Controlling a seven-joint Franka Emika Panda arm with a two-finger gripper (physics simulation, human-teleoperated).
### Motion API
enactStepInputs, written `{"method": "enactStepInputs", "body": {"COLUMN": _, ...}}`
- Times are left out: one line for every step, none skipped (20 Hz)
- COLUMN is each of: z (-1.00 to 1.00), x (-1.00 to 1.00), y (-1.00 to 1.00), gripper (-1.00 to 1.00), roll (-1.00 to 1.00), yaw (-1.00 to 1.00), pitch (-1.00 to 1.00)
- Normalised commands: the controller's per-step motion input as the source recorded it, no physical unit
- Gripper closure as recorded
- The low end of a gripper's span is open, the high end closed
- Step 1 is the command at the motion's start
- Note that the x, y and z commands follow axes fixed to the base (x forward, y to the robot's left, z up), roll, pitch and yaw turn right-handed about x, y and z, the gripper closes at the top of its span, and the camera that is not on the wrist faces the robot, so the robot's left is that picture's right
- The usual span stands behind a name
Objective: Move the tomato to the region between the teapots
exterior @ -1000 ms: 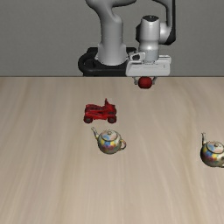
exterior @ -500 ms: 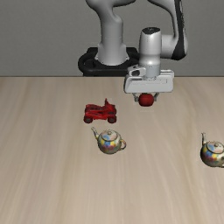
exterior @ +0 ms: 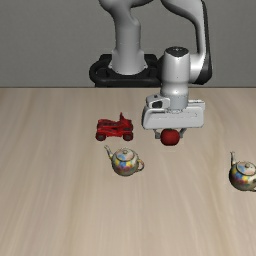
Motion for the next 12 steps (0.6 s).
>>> {"method": "enactStepInputs", "body": {"z": 0.0, "x": 1.0, "y": 0.0, "gripper": 1.0, "roll": 0.0, "yaw": 0.0, "pitch": 0.0}}
{"method": "enactStepInputs", "body": {"z": 0.0, "x": 1.0, "y": 0.0, "gripper": 1.0, "roll": 0.0, "yaw": 0.0, "pitch": 0.0}}
{"method": "enactStepInputs", "body": {"z": 0.0, "x": 1.0, "y": 0.0, "gripper": 1.0, "roll": 0.0, "yaw": 0.0, "pitch": 0.0}}
{"method": "enactStepInputs", "body": {"z": 0.0, "x": 1.0, "y": 0.0, "gripper": 1.0, "roll": 0.0, "yaw": 0.0, "pitch": 0.0}}
{"method": "enactStepInputs", "body": {"z": 0.0, "x": 1.0, "y": 0.0, "gripper": 1.0, "roll": 0.0, "yaw": 0.0, "pitch": 0.0}}
{"method": "enactStepInputs", "body": {"z": 0.0, "x": 1.0, "y": 0.0, "gripper": 1.0, "roll": 0.0, "yaw": 0.0, "pitch": 0.0}}
{"method": "enactStepInputs", "body": {"z": 0.0, "x": 1.0, "y": 0.0, "gripper": 1.0, "roll": 0.0, "yaw": 0.0, "pitch": 0.0}}
{"method": "enactStepInputs", "body": {"z": 0.0, "x": 1.0, "y": 0.0, "gripper": 1.0, "roll": 0.0, "yaw": 0.0, "pitch": 0.0}}
{"method": "enactStepInputs", "body": {"z": 0.0, "x": 1.0, "y": 0.0, "gripper": 1.0, "roll": 0.0, "yaw": 0.0, "pitch": 0.0}}
{"method": "enactStepInputs", "body": {"z": 0.0, "x": 0.0, "y": 1.0, "gripper": 1.0, "roll": 0.0, "yaw": 0.0, "pitch": 0.0}}
{"method": "enactStepInputs", "body": {"z": 0.0, "x": 0.0, "y": 1.0, "gripper": 1.0, "roll": 0.0, "yaw": 0.0, "pitch": 0.0}}
{"method": "enactStepInputs", "body": {"z": 0.0, "x": 0.0, "y": 1.0, "gripper": 1.0, "roll": 0.0, "yaw": 0.0, "pitch": 0.0}}
